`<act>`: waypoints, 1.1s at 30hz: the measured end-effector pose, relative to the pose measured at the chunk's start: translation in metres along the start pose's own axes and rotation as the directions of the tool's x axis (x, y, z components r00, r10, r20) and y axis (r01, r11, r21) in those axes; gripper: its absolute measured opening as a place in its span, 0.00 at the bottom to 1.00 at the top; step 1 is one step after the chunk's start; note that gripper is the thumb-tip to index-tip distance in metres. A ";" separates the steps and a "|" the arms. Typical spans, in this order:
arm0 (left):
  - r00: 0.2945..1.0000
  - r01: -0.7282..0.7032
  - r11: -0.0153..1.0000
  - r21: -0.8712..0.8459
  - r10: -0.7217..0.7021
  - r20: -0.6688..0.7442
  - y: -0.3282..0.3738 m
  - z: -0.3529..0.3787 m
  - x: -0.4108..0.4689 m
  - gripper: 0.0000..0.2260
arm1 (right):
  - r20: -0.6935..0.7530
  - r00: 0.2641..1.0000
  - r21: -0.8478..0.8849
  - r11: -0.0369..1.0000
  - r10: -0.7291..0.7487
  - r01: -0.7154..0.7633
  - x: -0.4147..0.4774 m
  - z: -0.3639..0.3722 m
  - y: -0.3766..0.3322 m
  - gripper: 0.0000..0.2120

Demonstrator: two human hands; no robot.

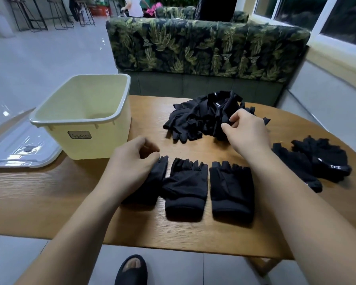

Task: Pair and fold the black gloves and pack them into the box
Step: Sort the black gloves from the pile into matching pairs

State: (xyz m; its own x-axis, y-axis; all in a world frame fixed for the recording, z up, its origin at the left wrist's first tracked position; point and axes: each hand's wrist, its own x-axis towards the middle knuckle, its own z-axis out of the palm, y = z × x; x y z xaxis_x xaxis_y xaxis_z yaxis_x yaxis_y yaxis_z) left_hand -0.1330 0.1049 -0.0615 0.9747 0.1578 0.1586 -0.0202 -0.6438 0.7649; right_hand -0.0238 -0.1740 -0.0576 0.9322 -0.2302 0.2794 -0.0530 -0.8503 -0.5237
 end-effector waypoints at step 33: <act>0.909 0.309 0.811 -0.497 -0.097 0.406 0.073 0.048 -0.023 0.18 | 0.275 0.958 0.907 0.353 -0.087 -0.228 -0.100 -0.107 0.006 0.07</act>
State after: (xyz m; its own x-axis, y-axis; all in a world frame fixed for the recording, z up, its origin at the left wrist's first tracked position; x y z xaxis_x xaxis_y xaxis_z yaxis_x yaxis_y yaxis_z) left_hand -0.1460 0.0186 -0.0390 0.9780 -0.0985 -0.1839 0.1740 -0.1007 0.9796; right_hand -0.1555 -0.2070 -0.0029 0.9957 -0.0168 0.0916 0.0931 0.1815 -0.9790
